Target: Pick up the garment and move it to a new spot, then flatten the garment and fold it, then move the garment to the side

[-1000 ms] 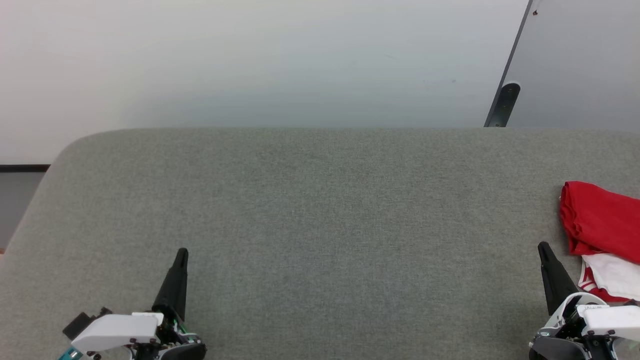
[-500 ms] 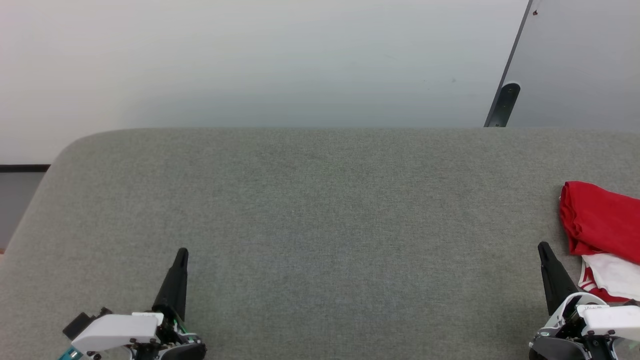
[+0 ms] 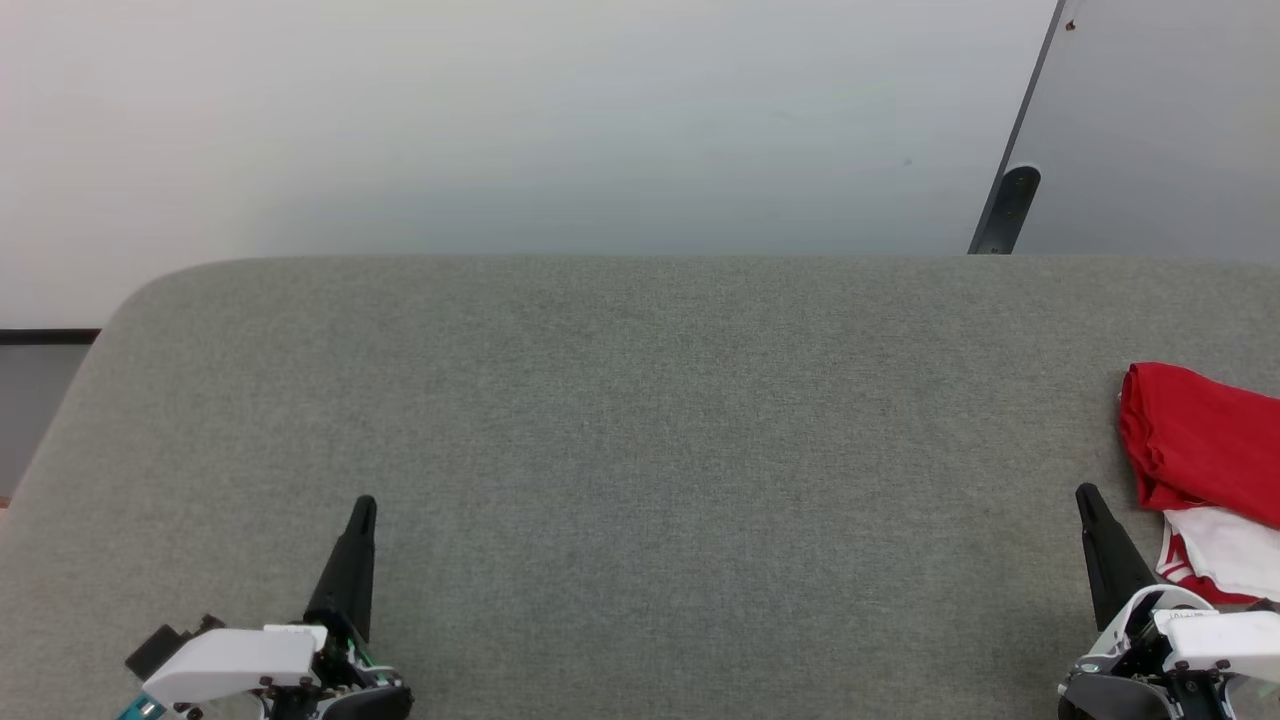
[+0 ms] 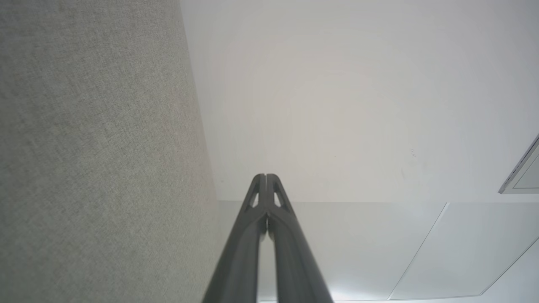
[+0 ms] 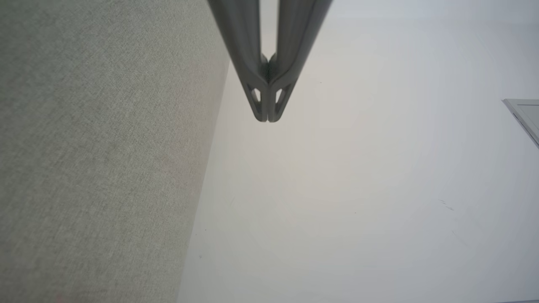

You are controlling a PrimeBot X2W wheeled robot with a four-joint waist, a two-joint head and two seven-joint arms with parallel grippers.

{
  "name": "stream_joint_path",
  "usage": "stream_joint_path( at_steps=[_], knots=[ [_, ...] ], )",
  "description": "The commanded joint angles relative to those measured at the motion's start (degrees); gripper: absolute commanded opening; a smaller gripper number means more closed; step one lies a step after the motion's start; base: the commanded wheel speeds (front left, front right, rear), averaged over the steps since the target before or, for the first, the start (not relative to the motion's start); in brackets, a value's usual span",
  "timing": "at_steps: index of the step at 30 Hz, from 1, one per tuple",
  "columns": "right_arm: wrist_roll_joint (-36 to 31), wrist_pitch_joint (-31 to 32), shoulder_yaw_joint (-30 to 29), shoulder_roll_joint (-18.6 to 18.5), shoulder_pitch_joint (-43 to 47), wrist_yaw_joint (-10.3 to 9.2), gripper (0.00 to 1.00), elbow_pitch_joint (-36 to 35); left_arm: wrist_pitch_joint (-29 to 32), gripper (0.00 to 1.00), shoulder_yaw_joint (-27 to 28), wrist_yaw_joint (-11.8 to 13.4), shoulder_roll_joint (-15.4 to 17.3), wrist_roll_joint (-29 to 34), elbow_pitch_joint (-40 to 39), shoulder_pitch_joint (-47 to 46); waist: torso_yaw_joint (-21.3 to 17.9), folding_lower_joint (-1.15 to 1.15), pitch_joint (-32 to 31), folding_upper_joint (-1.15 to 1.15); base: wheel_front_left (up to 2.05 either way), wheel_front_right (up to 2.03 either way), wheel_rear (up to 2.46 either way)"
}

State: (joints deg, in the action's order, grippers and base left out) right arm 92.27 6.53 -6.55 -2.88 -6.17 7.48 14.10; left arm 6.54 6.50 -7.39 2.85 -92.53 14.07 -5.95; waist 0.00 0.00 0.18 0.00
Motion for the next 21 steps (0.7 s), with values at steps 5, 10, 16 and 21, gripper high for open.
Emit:
stream_joint_path(
  at_steps=[5, 10, 16, 21],
  knots=[
    [0.3, -0.2, 0.1, 0.2, -0.2, 0.02, 0.0, 0.0, 0.1, 0.0, 0.2, -0.3, 0.0, 0.2, 0.1, -0.6, 0.0, 0.0, 0.0, 0.0, 0.0, 0.0, 0.0],
    [0.3, -0.2, 0.1, 0.2, -0.2, 0.02, 0.0, 0.0, 0.1, 0.0, 0.2, -0.3, 0.0, 0.2, 0.1, -0.6, 0.0, 0.0, 0.0, 0.0, 0.0, 0.0, 0.0],
    [0.3, -0.1, 0.1, 0.2, -0.2, 0.02, 0.0, 0.0, 0.1, 0.0, 0.2, -0.3, -0.1, 0.2, 0.1, -0.6, 0.0, 0.0, 0.0, 0.0, 0.0, 0.0, 0.0],
    [0.3, -0.1, 0.1, 0.2, -0.2, 0.02, 0.0, 0.0, 0.1, 0.0, 0.2, -0.3, 0.0, 0.2, 0.1, -0.6, 0.0, 0.0, 0.0, 0.0, 0.0, 0.0, 0.0]
  ],
)
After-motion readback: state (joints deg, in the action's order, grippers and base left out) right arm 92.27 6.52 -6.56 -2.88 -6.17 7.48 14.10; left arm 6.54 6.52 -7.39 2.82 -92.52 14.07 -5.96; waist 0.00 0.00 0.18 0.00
